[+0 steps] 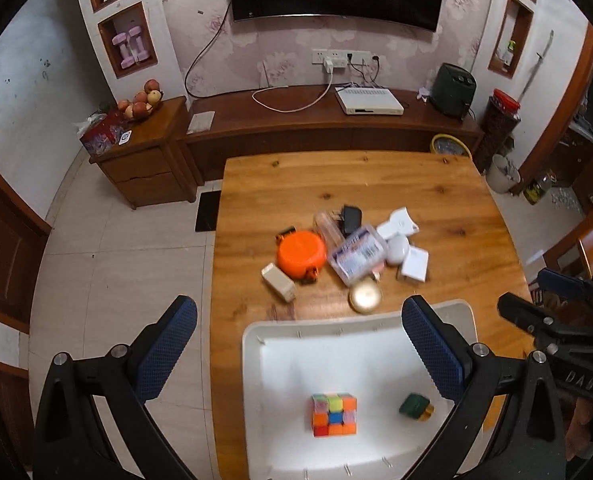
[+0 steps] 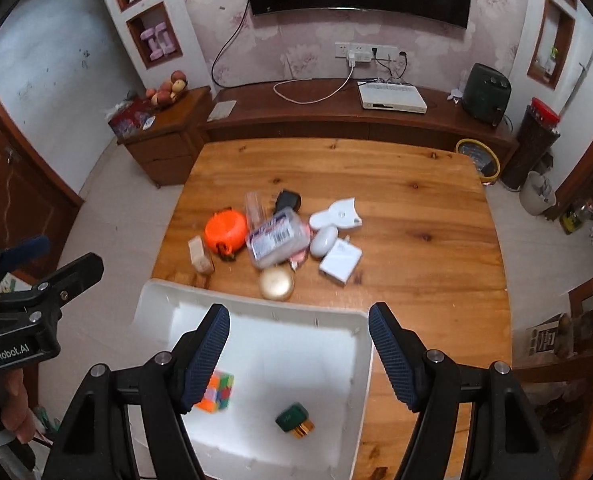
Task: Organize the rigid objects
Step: 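Grasp the beige block with the left tool while the right tool grasps the white charger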
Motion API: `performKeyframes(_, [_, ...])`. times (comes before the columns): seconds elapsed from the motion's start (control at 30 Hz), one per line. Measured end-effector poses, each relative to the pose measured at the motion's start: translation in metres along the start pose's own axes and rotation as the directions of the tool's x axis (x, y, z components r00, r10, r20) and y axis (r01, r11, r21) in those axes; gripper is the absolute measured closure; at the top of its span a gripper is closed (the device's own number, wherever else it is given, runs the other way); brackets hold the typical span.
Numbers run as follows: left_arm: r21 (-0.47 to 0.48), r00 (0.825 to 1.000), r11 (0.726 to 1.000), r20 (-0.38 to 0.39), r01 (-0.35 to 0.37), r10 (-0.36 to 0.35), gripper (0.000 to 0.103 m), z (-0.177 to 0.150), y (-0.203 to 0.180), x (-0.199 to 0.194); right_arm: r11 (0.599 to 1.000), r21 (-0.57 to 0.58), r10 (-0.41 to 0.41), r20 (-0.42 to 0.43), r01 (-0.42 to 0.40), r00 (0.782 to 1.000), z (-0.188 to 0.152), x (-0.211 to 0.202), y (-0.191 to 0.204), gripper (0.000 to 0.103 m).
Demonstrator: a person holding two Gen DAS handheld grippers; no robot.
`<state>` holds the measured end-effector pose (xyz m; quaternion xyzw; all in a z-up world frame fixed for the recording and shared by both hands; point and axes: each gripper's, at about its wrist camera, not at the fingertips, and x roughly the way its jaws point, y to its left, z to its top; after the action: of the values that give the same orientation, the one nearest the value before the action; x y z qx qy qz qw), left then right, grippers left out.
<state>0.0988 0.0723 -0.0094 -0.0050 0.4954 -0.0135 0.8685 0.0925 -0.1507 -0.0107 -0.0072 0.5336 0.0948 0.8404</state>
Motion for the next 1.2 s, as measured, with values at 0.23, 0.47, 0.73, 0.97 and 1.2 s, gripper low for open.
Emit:
performKeyframes(0.23, [-0.022,0.998,1.000,-0.055,-0.019,0.017,0.001,0.030,0.023,0.038,0.997,0.073,-0.023,-0.017,0.024,1.000,0.042,0.026,-0.010,0.030])
performKeyframes(0.47, [-0.100,0.973,0.994,-0.229,-0.040,0.017,0.001,0.033,0.043,0.122,0.970,0.241,0.014,-0.144,0.021,0.989,0.064,0.096,-0.042,0.030])
performKeyframes(0.73, [-0.199,0.922,0.977,-0.387,-0.082,-0.002,0.002,0.014,0.054,0.200,0.936,0.340,0.005,-0.270,0.091,0.963,0.061,0.179,-0.072,0.030])
performKeyframes(0.97, [-0.271,0.887,0.956,-0.461,-0.109,-0.030,0.002,0.008,0.058,0.240,0.911,0.397,0.044,-0.363,0.112,0.931,0.048,0.230,-0.080,0.030])
performKeyframes(1.2, [-0.298,0.866,0.941,-0.500,-0.157,-0.014,0.002,0.005,0.064,0.254,0.919,0.369,0.040,-0.438,0.140,0.898,0.042,0.263,-0.068,0.042])
